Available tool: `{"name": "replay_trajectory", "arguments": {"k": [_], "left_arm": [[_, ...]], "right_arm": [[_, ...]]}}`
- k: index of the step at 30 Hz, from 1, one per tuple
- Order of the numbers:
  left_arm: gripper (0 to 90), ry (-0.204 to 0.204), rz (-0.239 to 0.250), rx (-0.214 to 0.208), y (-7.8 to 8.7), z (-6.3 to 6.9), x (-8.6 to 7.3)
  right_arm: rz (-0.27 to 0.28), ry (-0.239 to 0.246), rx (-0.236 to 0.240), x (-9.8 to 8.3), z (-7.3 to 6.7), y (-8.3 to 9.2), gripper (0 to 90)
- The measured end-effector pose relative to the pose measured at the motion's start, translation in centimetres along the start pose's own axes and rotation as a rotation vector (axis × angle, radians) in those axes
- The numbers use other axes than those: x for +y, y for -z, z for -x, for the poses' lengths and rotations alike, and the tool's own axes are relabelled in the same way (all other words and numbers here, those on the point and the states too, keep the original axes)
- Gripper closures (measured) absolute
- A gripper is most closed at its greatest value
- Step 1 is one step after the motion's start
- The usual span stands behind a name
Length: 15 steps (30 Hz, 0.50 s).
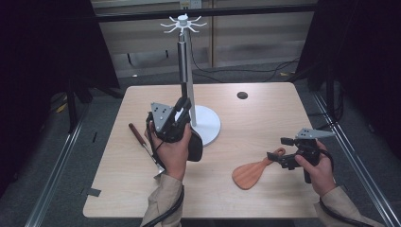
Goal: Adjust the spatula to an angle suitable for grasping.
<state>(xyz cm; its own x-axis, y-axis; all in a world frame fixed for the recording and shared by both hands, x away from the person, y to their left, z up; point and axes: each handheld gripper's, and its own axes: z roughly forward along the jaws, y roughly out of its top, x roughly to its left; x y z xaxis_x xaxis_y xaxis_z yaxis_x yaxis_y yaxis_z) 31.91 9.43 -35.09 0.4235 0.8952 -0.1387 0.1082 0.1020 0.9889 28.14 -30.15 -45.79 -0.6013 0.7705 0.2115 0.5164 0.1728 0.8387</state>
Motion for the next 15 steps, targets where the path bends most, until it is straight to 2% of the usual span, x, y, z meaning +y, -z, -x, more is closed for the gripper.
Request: {"name": "replay_trajectory", "arguments": {"k": [15], "left_arm": [[74.9, -0.023, 0.003, 0.007, -1.9, -0.8, -0.8]], "right_arm": [[-0.007, 0.001, 0.004, -0.1, 0.1, -0.1, 5.0]]}}
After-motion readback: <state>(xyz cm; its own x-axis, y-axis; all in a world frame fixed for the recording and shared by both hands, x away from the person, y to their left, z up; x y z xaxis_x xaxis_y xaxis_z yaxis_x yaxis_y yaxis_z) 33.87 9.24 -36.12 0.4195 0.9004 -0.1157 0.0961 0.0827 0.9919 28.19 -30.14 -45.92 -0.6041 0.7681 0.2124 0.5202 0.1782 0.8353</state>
